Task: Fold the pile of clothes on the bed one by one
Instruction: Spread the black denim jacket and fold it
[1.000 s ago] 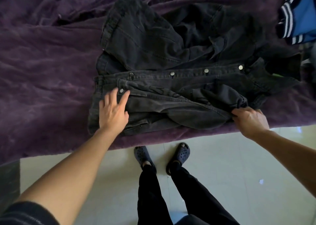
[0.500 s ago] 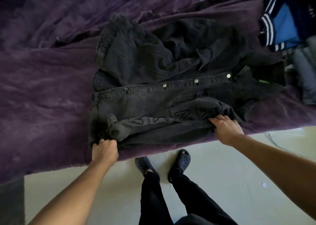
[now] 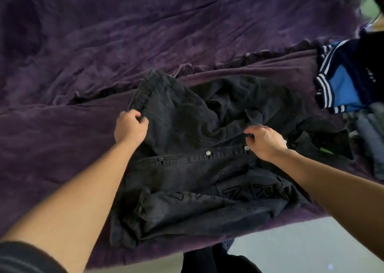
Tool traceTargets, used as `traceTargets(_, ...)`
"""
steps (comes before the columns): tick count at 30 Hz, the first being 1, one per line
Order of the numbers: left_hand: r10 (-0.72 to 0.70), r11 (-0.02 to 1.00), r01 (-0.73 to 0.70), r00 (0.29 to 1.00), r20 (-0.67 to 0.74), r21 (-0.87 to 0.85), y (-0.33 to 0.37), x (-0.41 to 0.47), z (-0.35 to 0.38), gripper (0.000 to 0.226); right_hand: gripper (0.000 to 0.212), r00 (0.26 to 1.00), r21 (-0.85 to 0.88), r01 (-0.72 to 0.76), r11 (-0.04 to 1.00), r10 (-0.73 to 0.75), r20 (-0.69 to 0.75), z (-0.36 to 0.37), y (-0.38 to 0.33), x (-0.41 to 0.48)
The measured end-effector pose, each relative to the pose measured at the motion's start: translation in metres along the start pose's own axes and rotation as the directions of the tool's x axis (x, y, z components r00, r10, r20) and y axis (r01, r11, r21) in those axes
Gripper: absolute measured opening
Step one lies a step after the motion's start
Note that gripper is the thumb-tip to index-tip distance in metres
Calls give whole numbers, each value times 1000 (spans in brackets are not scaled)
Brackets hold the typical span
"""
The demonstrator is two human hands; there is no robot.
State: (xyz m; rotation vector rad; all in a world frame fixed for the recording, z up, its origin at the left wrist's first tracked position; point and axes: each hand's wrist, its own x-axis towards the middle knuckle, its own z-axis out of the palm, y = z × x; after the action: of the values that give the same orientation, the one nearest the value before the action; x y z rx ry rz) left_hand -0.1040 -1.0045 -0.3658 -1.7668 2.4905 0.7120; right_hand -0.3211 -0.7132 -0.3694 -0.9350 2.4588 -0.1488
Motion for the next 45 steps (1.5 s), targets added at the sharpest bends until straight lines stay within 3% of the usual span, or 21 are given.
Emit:
traceTargets(4, -15, 996, 10, 999, -45, -92, 34, 97, 14, 52, 36, 989, -58, 26, 998, -34, -145, -8, -30, 86)
traceTargets(7, -86, 978, 105, 990, 112, -178, 39, 136, 41, 68, 50, 973, -76, 90, 993, -103, -204, 2, -56, 147)
traceTargets(10, 23, 950, 18, 991, 129, -313, 29, 144, 62, 32, 71, 984, -149, 147, 978, -159, -74, 22, -82, 185)
traceTargets(12, 26, 900, -31, 1000, -17, -435, 12, 142, 56, 21, 57, 994, -227, 109, 968, -110, 5, 32, -90, 198)
traceTargets(15, -278, 863, 148, 938, -209, -482, -36, 133, 40, 25, 24, 993, -172, -117, 978, 111, -43, 26, -85, 205)
traceTargets(17, -488, 810, 402, 866, -111, -426, -63, 124, 34, 31, 23, 974, -55, -211, 976, 204, -102, 13, -74, 205)
traceTargets(19, -550, 807, 519, 834, -37, -280, -67, 120, 30, 42, 22, 973, -32, -182, 983, 176, -147, 1, -66, 208)
traceTargets(21, -378, 924, 359, 911, -165, -133, -51, 124, 23, 48, 31, 980, -42, -110, 993, 102, -171, -8, -61, 212)
traceTargets(22, -202, 979, 190, 949, -242, -74, -39, 127, 20, 45, 37, 979, -51, -75, 996, 64, -194, -11, -61, 215)
traceTargets(24, 162, 986, -170, 940, -300, 0, -7, 136, 19, 35, 48, 966, -53, -16, 998, 2, -257, -16, -63, 227)
traceTargets(26, 418, 905, -425, 881, -221, 18, 27, 150, 27, 29, 62, 985, -87, -25, 996, 10, -171, -16, -62, 243)
traceTargets(27, 475, 876, -481, 868, -142, -11, 42, 157, 34, 28, 64, 997, -145, -30, 989, 19, -76, -14, -61, 250)
traceTargets(29, 469, 883, -466, 881, 63, -57, 65, 166, 51, 28, 48, 998, -240, 10, 971, 6, 65, -5, -57, 256)
traceTargets(30, 424, 905, -424, 890, 166, -40, 71, 167, 60, 27, 37, 999, -218, 34, 975, -25, 44, -2, -55, 256)
traceTargets(32, 297, 938, -337, 898, 325, 74, 74, 171, 72, 30, 26, 980, -63, 92, 994, -102, -170, -4, -46, 250)
traceTargets(34, 129, 954, -239, 872, 472, 180, 77, 178, 74, 49, 24, 906, 26, 180, 983, -156, -394, -20, -40, 242)
traceTargets(35, 47, 953, -198, 844, 534, 229, 82, 183, 73, 55, 24, 870, 64, 212, 975, -158, -468, -32, -38, 242)
traceTargets(37, -45, 925, -197, 793, 607, 326, 96, 193, 71, 46, 24, 834, 135, 215, 967, -110, -541, -55, -34, 251)
traceTargets(39, 6, 924, -212, 840, 543, 318, 110, 199, 68, 26, 23, 827, 194, 190, 962, -51, -559, -73, -29, 262)
traceTargets(42, 151, 979, -171, 975, 164, 115, 134, 212, 49, 17, 26, 839, 252, 131, 959, 28, -543, -90, -13, 273)
traceTargets(45, 265, 964, -254, 941, -210, 75, 172, 241, 18, 21, 29, 869, 287, 89, 954, 66, -490, -95, 6, 284)
